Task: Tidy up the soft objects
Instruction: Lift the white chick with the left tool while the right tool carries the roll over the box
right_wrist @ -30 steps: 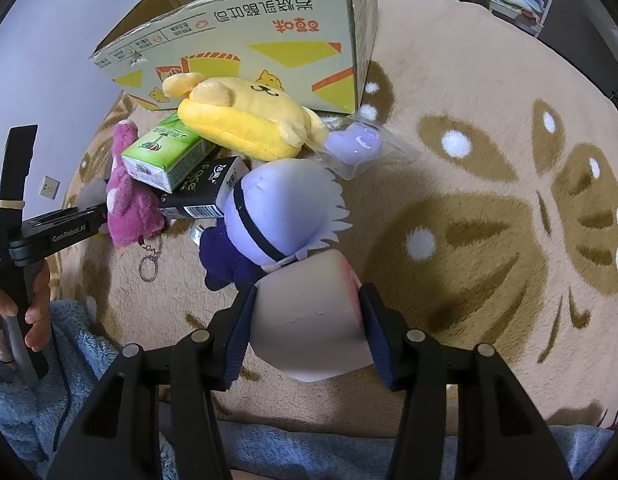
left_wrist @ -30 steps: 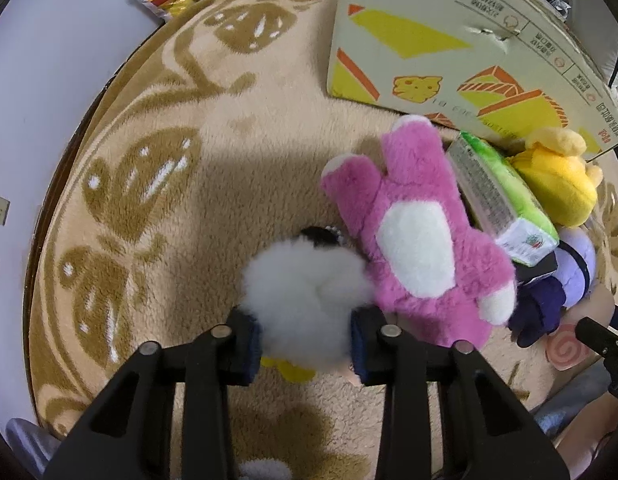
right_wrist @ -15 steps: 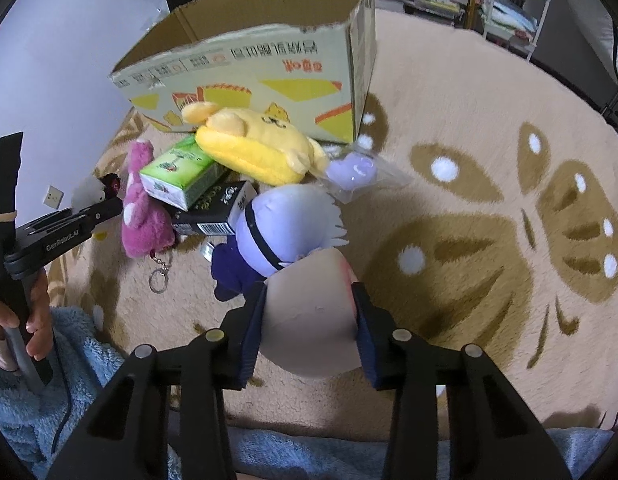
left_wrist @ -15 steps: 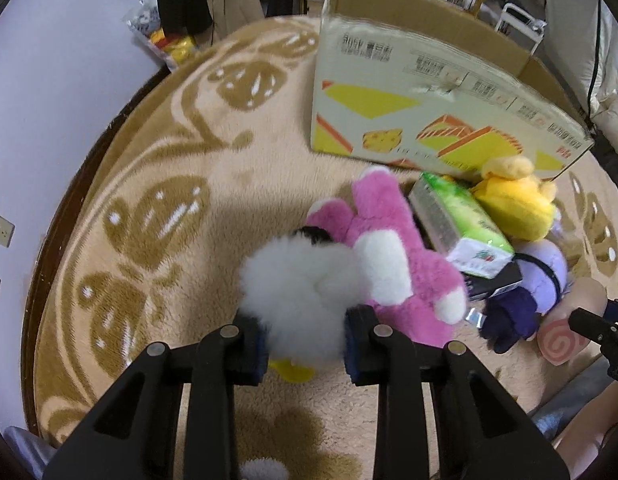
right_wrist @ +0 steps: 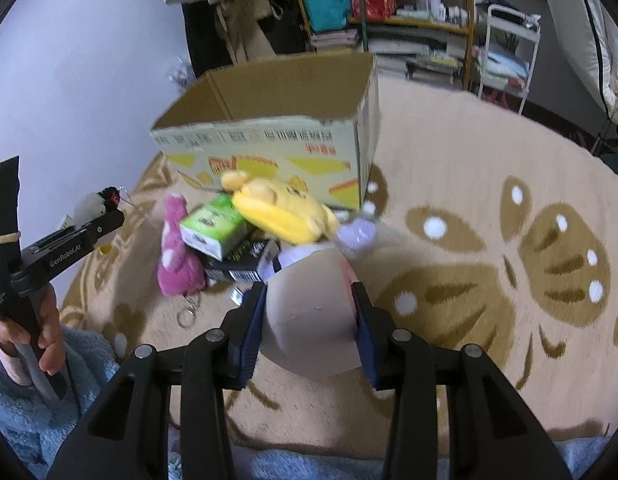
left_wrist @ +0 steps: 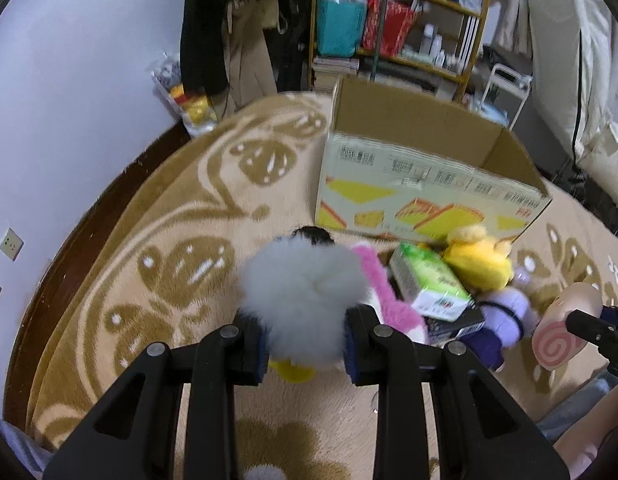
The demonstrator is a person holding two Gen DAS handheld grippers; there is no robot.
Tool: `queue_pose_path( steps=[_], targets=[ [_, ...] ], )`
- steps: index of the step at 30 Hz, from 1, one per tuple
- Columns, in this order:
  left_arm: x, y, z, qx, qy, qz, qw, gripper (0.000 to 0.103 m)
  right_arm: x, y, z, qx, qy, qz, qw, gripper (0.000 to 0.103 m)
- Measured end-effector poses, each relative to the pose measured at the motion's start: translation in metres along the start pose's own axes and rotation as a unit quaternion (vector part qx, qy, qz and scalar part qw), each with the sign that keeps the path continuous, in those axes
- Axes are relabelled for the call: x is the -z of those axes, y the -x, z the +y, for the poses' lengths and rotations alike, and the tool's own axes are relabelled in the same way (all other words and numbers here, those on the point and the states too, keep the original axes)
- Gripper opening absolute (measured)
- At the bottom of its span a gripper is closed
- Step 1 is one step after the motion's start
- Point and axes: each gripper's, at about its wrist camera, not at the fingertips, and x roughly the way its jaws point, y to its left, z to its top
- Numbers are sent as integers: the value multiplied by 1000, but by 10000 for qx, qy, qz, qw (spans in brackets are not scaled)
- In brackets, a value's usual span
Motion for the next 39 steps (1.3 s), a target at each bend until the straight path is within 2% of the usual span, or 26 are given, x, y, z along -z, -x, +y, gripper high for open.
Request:
queue_pose_path(
  steps=[5,10,14,21,31,39],
  targets=[
    [-1,16,-2,32,7,-380,9993,27,-3,16,3,-169,-23,-572,9982,43],
    [-3,29,-6,-20,-71,-717,9974,27,-8,36,9,-350,72,-1281,9911,43],
    [-4,38,-9,-24,-98,-928,9956,27,-10,44,16,-383,237,-1617,9858,43],
    [-5,49,-16,-111,-238,-1299,9912,27,-17,44,22,-316,385,-1893,9806,43],
    [-13,60,-19,-102,-254,-1669,9856,27,-31,40,21,-559,381,-2127,9748,43],
    [-25,66,-29,43,-379,-1999,9791,27,-45,43,30,-620,496,-2491,9652,43]
  ],
)
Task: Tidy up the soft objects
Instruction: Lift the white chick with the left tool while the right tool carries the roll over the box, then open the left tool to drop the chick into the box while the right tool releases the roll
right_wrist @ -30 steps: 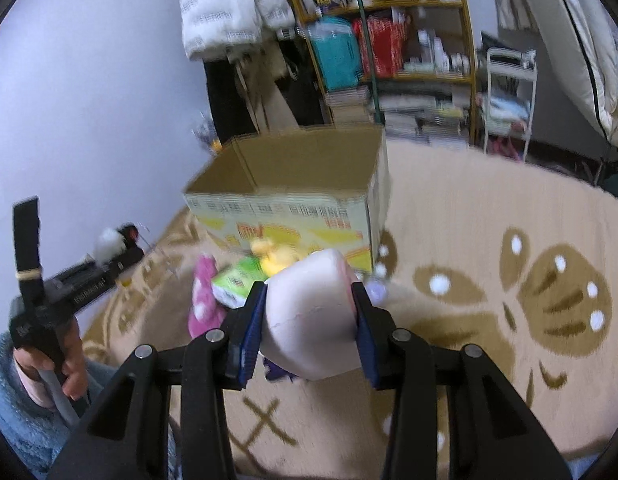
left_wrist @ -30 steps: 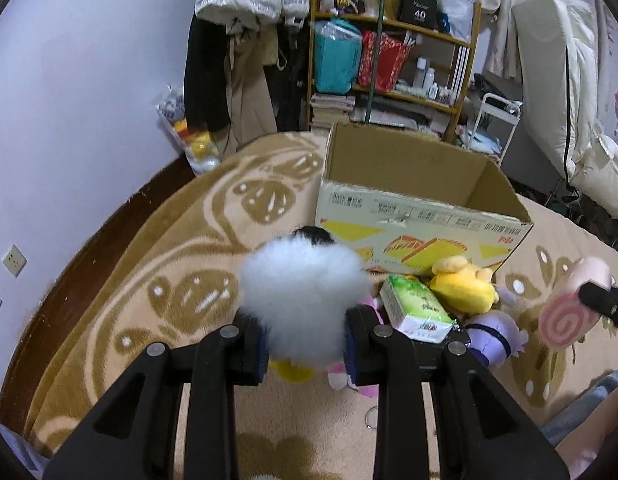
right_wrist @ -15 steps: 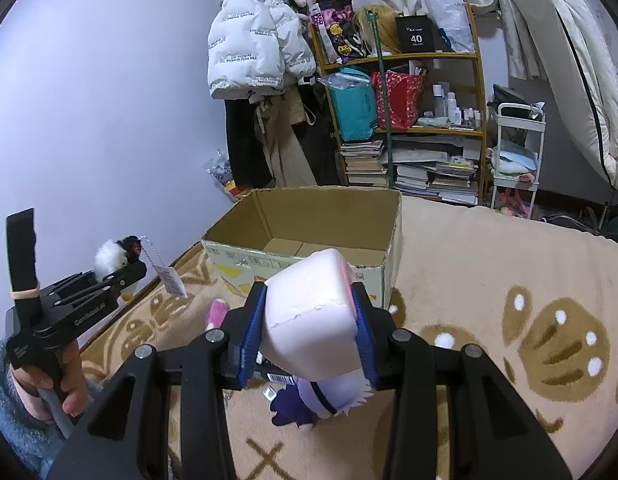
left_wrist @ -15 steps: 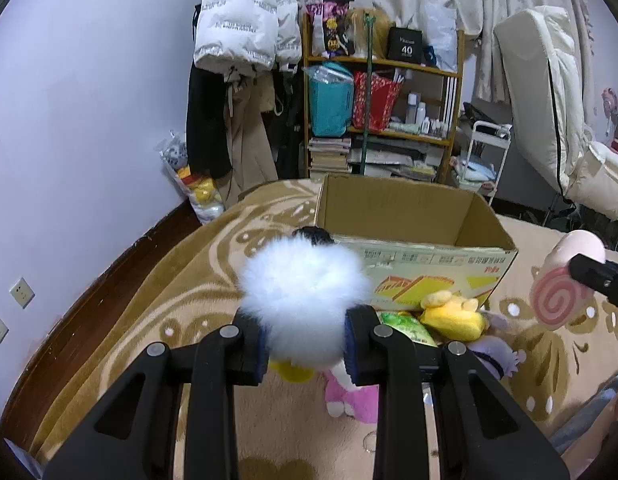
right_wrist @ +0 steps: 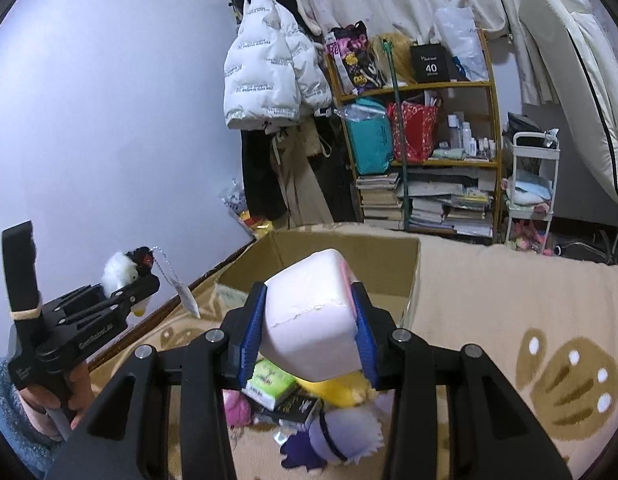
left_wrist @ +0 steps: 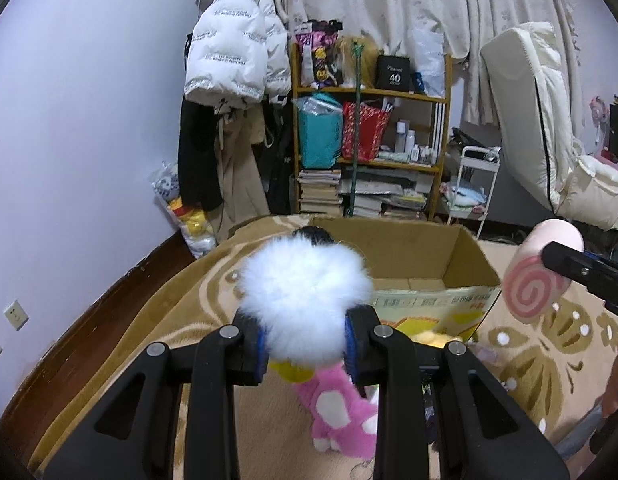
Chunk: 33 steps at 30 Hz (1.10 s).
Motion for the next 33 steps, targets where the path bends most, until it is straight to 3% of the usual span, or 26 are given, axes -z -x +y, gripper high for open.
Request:
queue_pose_path(
  steps=[18,25,33],
  targets=[
    [-51,-53,-28,71,-401,-372,9985,28,-31,-42,-24,-66,-208,-284,9994,43],
    [-57,-84,-26,51,-381,-249,9990,28,-35,-71,-31,16,-156,-204,9997,44],
    [-40,-110,-30,158,-395,106,9990,28,-22,-98,-38,59,-141,130,9998,45]
  ],
)
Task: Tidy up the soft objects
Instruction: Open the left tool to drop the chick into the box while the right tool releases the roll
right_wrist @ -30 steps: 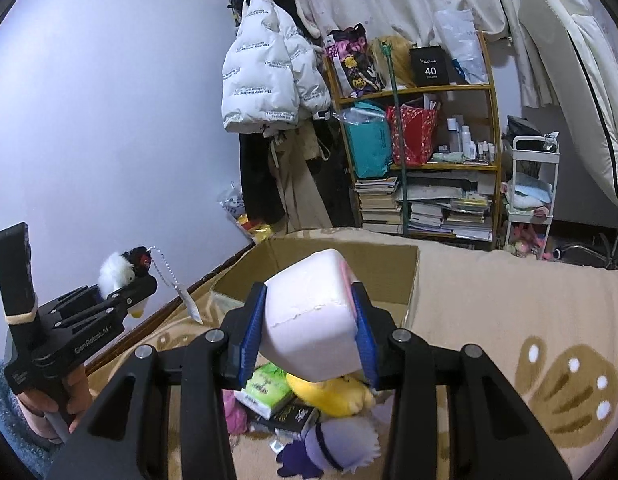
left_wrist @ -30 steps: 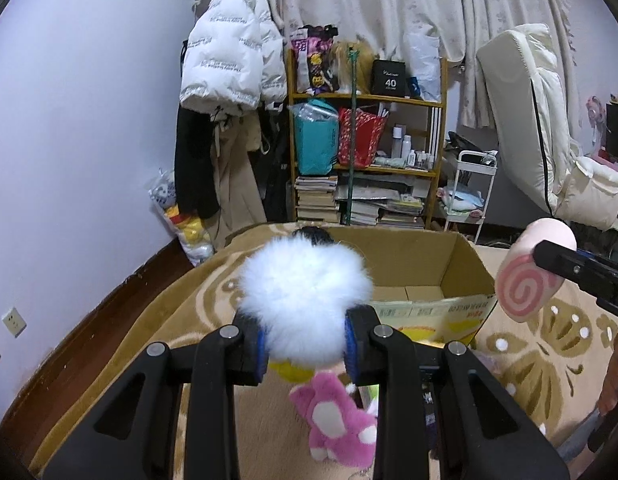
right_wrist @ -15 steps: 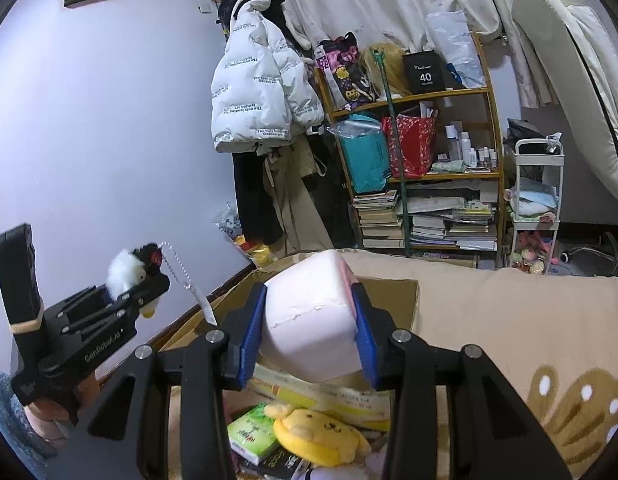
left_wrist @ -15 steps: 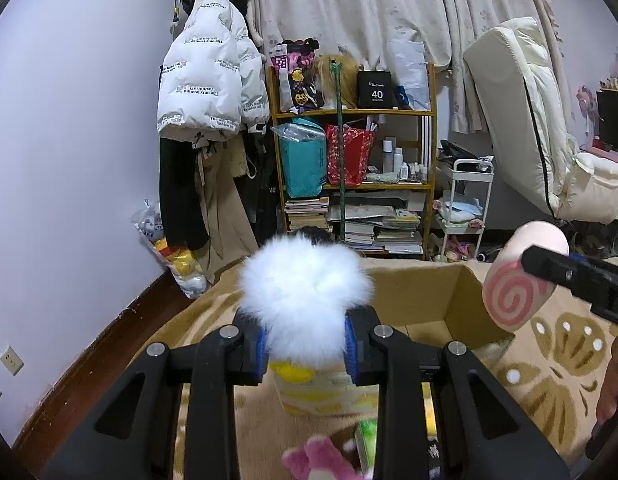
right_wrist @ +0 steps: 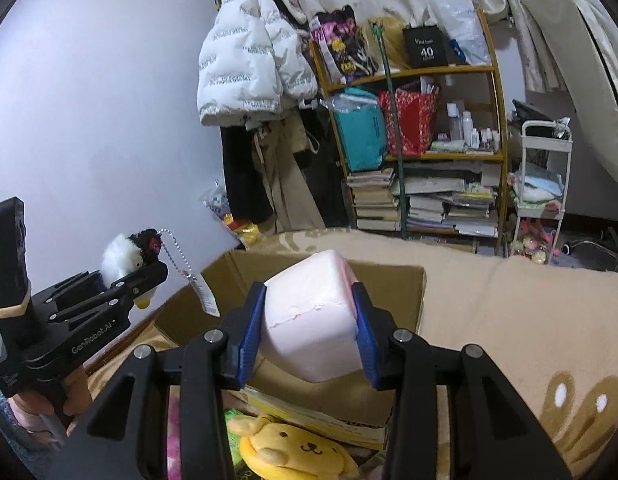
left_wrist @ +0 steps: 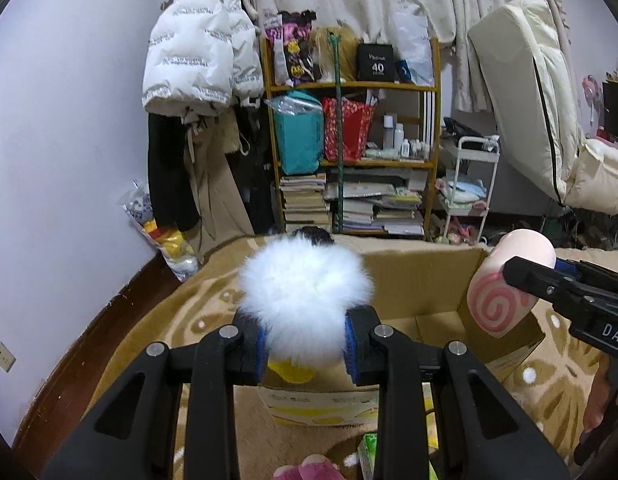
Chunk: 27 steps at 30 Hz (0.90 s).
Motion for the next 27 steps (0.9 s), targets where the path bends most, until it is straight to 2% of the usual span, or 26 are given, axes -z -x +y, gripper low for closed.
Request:
queue_pose_path(
  steps=[9,20,22,23,24,25,27],
  targets=[
    [16,-20,-7,20,-81,405,9991,29,9,-13,-12,165,-62,309,9994,48],
    [26,-17,-8,-96,-180,602,9980,31,17,-18,-13,320,-24,558,9979,54],
    [26,-14,-5,-119,-147,624,9979,35,17,-16,-13,340,-43,568,9978,57],
    [27,-12,-3,-136,-126,619,9979,42,17,-13,-12,357,-52,539,9979,59],
    [27,-10,-1,-159,-100,596,9980,51,16,-11,-12,378,-59,495,9980,65],
    [27,-6,0,-181,-74,551,9983,53,16,-7,-11,402,-71,417,9983,72],
    [26,-1,3,-196,-37,518,9985,58,14,1,-10,380,-85,305,9988,77]
  ],
)
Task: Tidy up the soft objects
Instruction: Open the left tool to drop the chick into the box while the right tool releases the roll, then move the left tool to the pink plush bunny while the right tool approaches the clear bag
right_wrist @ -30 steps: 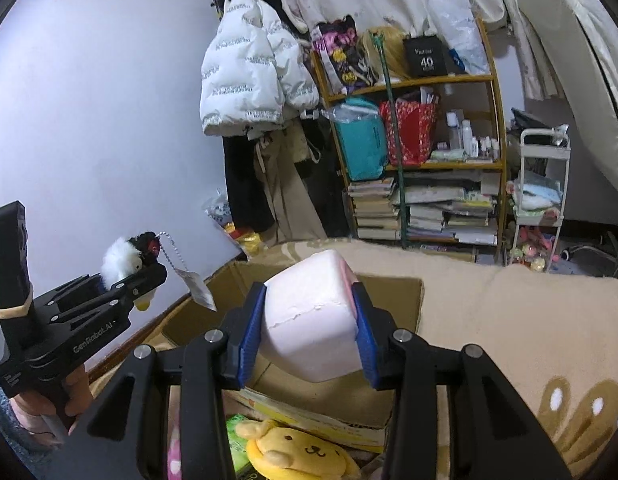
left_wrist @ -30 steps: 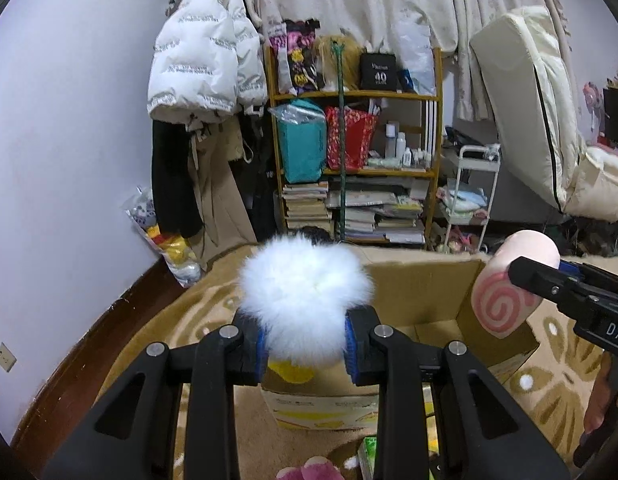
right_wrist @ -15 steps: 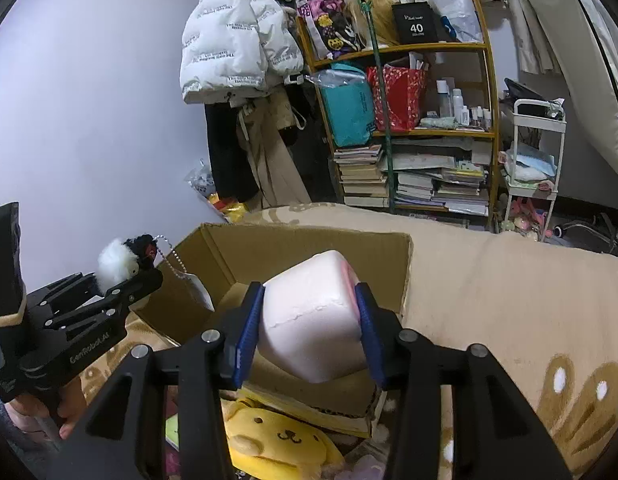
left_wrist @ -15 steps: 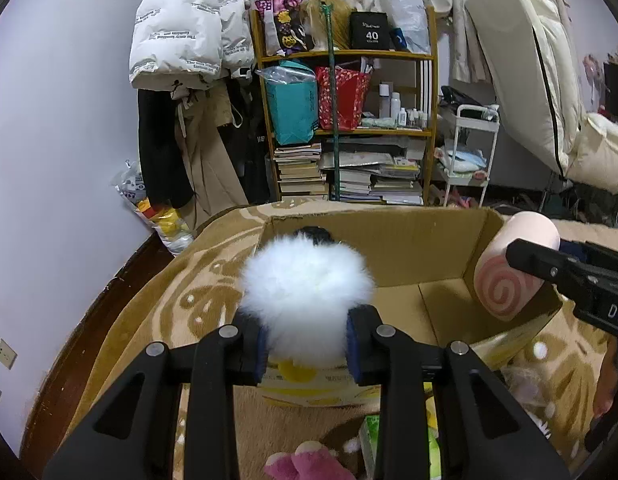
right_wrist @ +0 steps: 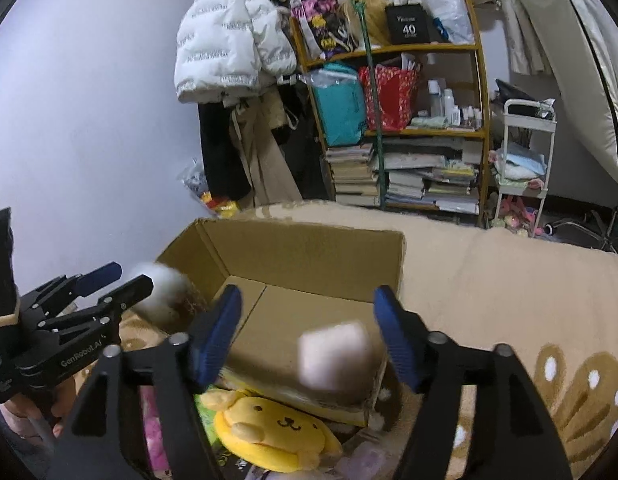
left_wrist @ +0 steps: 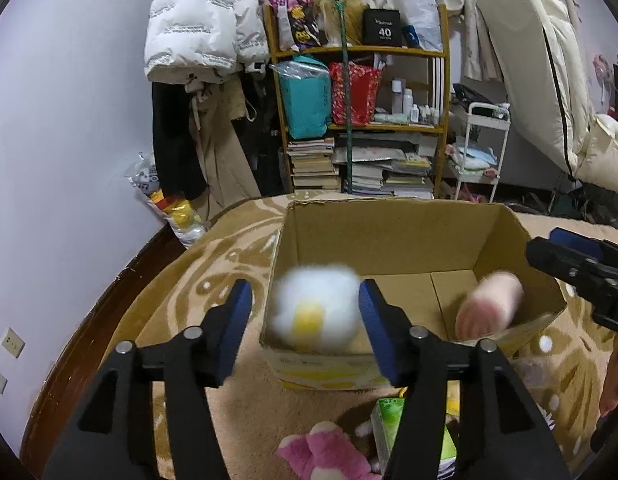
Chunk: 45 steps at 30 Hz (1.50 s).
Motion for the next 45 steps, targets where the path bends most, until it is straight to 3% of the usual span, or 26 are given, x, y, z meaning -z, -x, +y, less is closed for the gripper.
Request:
queue_pose_path(
  steps=[3,6,10,12,21,27,36,45],
  targets=[
    [0,7,2,-22,62,1,10000,71,0,11,1,64,-52,-62,9999,88],
    [3,16,5,-95,75,-27,9999,85,0,21,2,106,-105,-114,9998,90],
    [5,30,12,-142,191,-50,9997,95,2,33,8,246,-39,-150,9996,103],
    [6,37,17,-152,323,-55,9993,98,4,40,10,281,-14,-192,9994,103],
    [11,59,44,-163,839,102,9963,99,12,62,18,479,61,-40,9988,103],
    [19,76,44,-354,574,319,9972,99,19,77,23,513,154,-25,9986,103],
    [32,95,45,-366,625,510,9961,99,31,94,31,534,163,140,9983,103],
    [38,80,43,-392,591,836,9940,99,35,87,21,798,76,316,9963,103]
  ],
)
